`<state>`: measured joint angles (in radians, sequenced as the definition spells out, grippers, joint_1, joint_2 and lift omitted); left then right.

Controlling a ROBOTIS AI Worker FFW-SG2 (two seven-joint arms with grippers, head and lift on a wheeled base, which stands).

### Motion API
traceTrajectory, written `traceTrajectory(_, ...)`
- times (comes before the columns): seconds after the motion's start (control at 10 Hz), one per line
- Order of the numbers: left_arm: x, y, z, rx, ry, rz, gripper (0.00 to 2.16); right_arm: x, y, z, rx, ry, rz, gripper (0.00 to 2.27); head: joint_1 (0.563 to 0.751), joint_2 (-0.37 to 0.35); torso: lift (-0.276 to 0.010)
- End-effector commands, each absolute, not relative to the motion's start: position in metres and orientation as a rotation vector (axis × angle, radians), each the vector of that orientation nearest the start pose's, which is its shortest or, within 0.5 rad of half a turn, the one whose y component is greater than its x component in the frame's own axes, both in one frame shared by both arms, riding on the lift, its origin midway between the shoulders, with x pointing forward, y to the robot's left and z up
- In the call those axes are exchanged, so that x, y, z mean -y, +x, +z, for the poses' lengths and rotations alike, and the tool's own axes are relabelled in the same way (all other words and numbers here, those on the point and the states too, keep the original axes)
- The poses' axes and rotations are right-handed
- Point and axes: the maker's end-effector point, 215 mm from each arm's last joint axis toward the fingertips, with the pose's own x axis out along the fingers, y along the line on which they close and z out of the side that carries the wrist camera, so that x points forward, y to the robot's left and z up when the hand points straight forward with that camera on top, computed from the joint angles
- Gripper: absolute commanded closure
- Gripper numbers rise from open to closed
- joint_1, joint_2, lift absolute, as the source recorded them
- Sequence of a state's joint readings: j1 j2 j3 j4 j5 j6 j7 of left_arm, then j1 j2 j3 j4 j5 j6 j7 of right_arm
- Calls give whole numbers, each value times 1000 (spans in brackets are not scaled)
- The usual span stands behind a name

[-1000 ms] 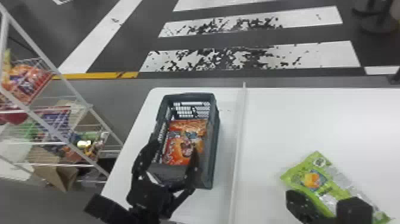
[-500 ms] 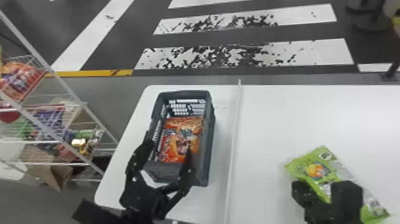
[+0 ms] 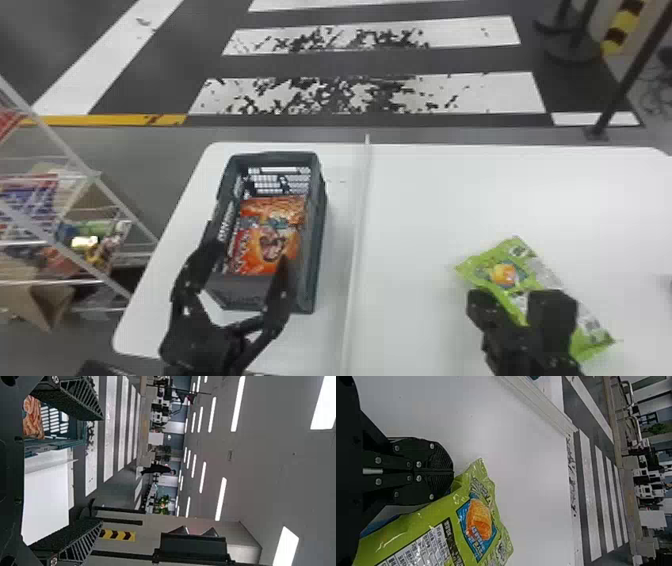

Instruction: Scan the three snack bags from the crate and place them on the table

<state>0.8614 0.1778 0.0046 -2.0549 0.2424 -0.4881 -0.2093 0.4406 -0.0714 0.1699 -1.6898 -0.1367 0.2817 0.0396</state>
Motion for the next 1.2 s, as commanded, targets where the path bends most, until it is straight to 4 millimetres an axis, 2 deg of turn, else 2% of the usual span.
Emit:
traceTrajectory(0.0, -215, 315, -316, 133, -94, -243, 70, 137, 385, -578, -610, 88, 191, 2219, 695, 139, -37)
traceTrajectory(0.3, -216, 314, -314, 142, -92, -242, 70, 174, 409, -590, -652, 89, 111, 2219, 695, 104, -37)
traceTrajectory(0.5, -216, 316, -314, 144, -92, -241, 70, 186, 419, -591, -657, 104, 71, 2219, 695, 71, -37)
traceTrajectory(0.7, -217, 319, -315, 148, -92, -240, 70, 193, 420, -591, -657, 128, 50, 2219, 695, 45, -37)
traceTrajectory(0.8, -218, 320, -316, 145, -94, -238, 70, 187, 411, -579, -640, 172, 70, 2219, 695, 41, -37)
traceTrajectory(0.9, -219, 322, -317, 145, -95, -237, 70, 178, 402, -554, -594, 218, 98, 2219, 695, 46, -37)
traceTrajectory(1.0, -218, 323, -317, 146, -95, -239, 70, 184, 401, -529, -552, 254, 103, 2219, 695, 55, -37)
traceTrajectory(1.1, -217, 324, -318, 142, -95, -245, 70, 199, 408, -511, -519, 285, 95, 2216, 695, 63, -37)
